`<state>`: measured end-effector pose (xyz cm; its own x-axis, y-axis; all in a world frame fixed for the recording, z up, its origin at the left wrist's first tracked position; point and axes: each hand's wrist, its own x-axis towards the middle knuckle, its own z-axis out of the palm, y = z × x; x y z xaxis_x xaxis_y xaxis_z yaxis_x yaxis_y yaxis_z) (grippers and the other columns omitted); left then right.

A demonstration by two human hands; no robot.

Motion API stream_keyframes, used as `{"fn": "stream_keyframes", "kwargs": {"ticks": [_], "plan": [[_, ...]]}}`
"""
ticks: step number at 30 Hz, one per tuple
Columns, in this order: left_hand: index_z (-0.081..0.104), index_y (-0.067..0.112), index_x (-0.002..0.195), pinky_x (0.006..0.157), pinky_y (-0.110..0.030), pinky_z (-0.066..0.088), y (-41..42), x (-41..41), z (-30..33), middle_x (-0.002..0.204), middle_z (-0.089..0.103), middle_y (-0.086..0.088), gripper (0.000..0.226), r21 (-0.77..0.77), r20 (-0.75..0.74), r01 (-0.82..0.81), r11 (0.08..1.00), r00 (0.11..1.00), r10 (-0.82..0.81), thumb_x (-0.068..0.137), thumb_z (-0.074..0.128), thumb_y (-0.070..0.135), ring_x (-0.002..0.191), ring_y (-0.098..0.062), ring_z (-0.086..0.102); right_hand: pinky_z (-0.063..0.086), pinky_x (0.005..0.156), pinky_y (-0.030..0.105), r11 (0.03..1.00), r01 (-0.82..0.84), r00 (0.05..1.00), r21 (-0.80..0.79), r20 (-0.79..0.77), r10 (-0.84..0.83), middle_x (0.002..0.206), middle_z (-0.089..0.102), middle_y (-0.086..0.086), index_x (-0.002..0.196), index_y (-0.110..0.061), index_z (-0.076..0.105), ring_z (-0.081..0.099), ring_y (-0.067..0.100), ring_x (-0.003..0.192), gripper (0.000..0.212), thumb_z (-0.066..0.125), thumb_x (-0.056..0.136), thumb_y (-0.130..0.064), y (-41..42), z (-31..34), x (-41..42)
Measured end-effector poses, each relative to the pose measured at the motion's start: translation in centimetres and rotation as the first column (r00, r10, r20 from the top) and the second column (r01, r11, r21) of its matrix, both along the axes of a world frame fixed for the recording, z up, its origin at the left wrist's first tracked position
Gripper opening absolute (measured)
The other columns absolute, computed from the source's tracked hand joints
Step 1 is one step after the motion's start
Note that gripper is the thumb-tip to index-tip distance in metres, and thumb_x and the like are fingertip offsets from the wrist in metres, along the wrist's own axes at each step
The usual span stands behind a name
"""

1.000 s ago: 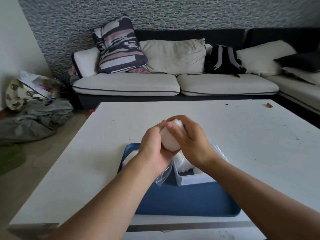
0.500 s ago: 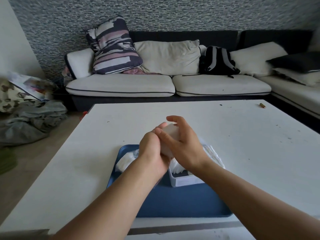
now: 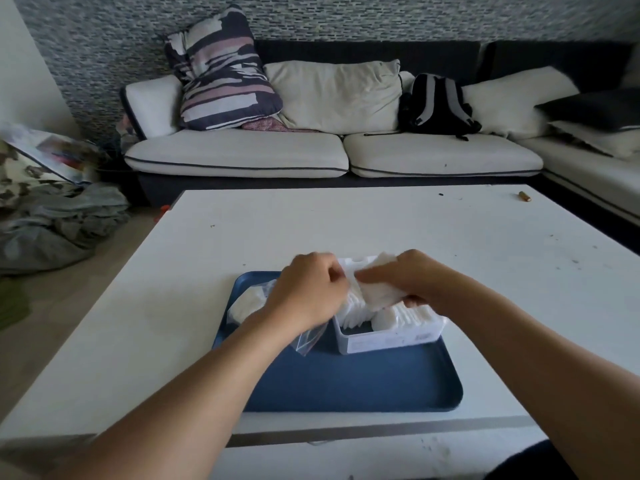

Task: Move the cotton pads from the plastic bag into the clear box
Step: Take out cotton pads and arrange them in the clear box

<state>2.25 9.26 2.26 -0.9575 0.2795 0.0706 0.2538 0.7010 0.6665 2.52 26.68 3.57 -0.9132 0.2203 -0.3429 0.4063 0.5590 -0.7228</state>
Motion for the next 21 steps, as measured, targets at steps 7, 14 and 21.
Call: {"fn": "stream_keyframes", "kwargs": {"ticks": [7, 14, 21], "plan": [[0.069, 0.018, 0.085, 0.059, -0.029, 0.051, 0.8, 0.5, -3.6, 0.085, 0.071, -0.002, 0.02, -0.44, 0.226, 0.325, 0.837, 0.942, -0.247, 0.089, 0.05, 0.02, 0.071, -0.02, 0.064, 0.041, 0.053, 0.025, 0.865, -0.276, 0.959, 0.419, 0.185, 0.216, 0.035, 0.056, -0.002, 0.061, -0.018, 0.052, 0.059, 0.011, 0.049, 0.033, 0.065, 0.082, -0.04, -2.4, -3.0, 0.3], [0.063, 0.036, 0.126, 0.086, -0.038, 0.056, 0.9, 0.5, -4.7, 0.115, 0.071, 0.001, 0.032, -0.492, 0.218, 0.398, 0.774, 0.917, -0.333, 0.096, 0.051, 0.037, 0.1, -0.026, 0.068, 0.045, 0.072, 0.032, 0.642, -0.275, 0.954, 0.716, 0.119, 0.277, 0.102, 0.068, 0.004, 0.087, -0.015, 0.053, 0.066, 0.026, 0.098, 0.007, 0.055, 0.09, -0.021, -3.4, -5.3, 0.7], [0.057, 0.025, 0.119, 0.09, -0.037, 0.047, 0.7, 0.6, -4.9, 0.126, 0.06, 0.001, 0.028, -0.516, 0.307, 0.488, 0.704, 0.872, -0.38, 0.1, 0.049, 0.045, 0.109, -0.024, 0.058, 0.042, 0.057, 0.027, 0.771, -0.409, 0.912, 0.488, 0.255, 0.322, 0.056, 0.058, -0.001, 0.07, -0.013, 0.062, 0.059, 0.011, 0.045, 0.035, 0.057, 0.091, -0.04, -1.9, -4.1, -1.3]]}}
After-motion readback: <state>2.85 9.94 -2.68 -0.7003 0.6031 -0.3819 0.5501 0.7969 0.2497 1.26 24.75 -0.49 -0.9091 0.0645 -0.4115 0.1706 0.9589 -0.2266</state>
